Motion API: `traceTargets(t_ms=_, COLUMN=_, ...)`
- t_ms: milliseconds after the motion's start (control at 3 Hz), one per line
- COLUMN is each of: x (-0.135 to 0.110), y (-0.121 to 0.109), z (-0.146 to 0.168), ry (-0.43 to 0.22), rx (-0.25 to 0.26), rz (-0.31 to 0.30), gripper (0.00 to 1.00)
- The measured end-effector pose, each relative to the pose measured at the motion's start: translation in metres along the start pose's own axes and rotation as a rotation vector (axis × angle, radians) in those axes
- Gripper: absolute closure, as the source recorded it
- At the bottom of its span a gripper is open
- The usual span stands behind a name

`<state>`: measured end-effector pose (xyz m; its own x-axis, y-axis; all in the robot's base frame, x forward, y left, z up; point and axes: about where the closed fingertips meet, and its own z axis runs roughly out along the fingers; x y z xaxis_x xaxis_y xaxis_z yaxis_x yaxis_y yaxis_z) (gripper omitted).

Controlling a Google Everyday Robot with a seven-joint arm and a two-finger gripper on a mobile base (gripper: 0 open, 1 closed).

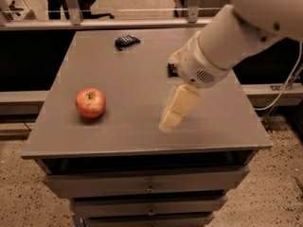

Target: Move apple near rxbar chocolate

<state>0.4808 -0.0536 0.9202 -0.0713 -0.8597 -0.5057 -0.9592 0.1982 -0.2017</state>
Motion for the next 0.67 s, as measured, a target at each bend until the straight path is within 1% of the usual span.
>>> traceTargets(t_ms=333, x=-0.041, y=0.008, z=0.062, ry=-0.144, rx=-0.052, rz=0.001, gripper=0.00)
traceTargets(t_ms=667, x=-0.075, y=0.015, z=0.110, ry=-0.260, rx=-0.096, rz=0.006, gripper=0.00)
